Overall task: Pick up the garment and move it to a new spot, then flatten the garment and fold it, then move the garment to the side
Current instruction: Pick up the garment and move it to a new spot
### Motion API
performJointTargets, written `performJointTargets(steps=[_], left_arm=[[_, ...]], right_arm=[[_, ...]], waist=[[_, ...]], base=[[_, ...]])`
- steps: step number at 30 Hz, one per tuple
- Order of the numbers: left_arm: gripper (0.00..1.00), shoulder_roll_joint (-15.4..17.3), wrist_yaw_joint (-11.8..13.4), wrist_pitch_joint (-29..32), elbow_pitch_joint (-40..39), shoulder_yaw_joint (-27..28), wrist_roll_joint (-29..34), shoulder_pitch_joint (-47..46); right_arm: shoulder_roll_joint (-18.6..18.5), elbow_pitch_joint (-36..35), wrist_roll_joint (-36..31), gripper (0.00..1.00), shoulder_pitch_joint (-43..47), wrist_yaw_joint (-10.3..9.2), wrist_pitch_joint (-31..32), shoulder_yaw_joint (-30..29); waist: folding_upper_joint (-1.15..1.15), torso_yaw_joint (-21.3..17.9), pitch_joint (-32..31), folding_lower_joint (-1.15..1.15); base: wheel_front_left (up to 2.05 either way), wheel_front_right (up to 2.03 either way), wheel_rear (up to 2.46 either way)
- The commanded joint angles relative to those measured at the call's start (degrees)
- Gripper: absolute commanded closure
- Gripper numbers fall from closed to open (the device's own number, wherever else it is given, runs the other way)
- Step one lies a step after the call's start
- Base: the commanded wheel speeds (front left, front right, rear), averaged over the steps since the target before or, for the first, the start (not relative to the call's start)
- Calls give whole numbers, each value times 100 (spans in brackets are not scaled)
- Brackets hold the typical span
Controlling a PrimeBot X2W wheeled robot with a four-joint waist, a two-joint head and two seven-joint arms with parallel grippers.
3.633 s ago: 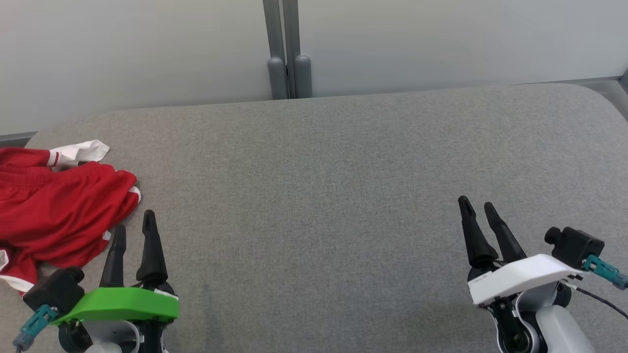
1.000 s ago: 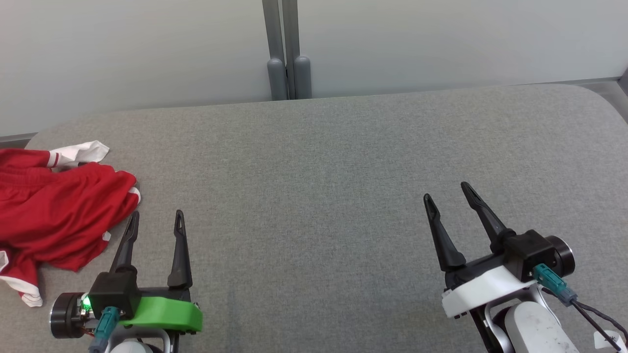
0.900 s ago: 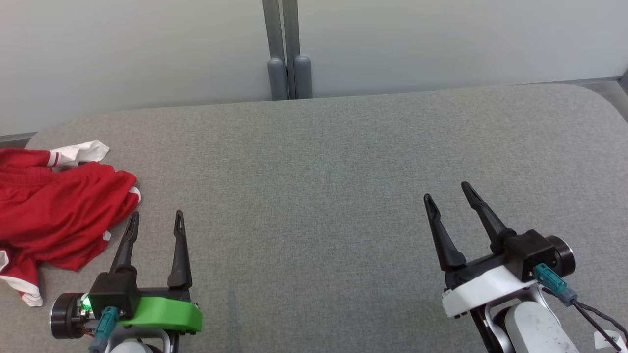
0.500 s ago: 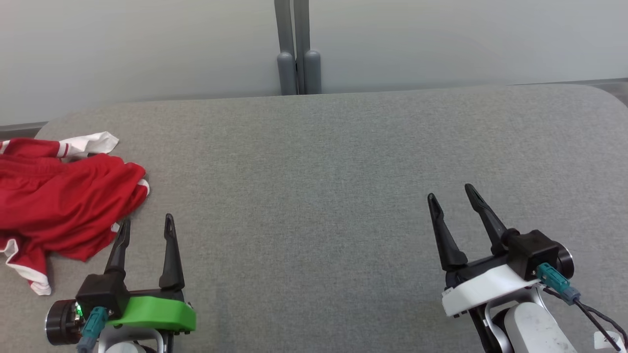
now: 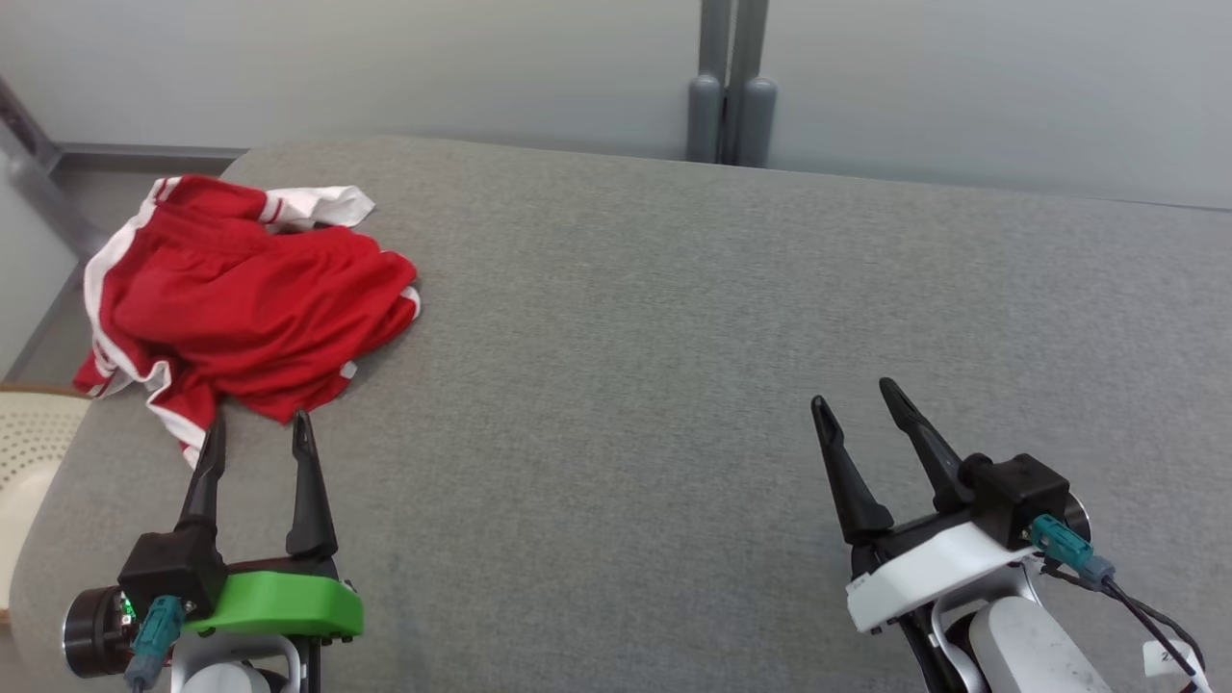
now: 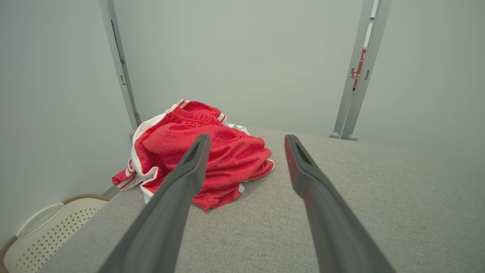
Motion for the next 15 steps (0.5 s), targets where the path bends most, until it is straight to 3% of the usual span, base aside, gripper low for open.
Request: performJointTargets(steps=[1, 7, 15], left_arm=[[0, 30, -4, -19, 4, 47, -77, -35], [0, 29, 29, -19, 40, 111, -170, 64], [0, 30, 91, -19, 79, 274, -299, 184]], right_arm=[[-73, 63, 91, 0, -52, -3, -19, 45], [-167, 209, 248, 0, -73, -3, -19, 191], [-133, -25, 278, 0, -99, -3, -19, 191]], waist=[[0, 572, 65, 0], [0, 1100, -9, 0], [0, 1368, -66, 0]], base=[[0, 0, 0], [0, 0, 0], [0, 0, 0]])
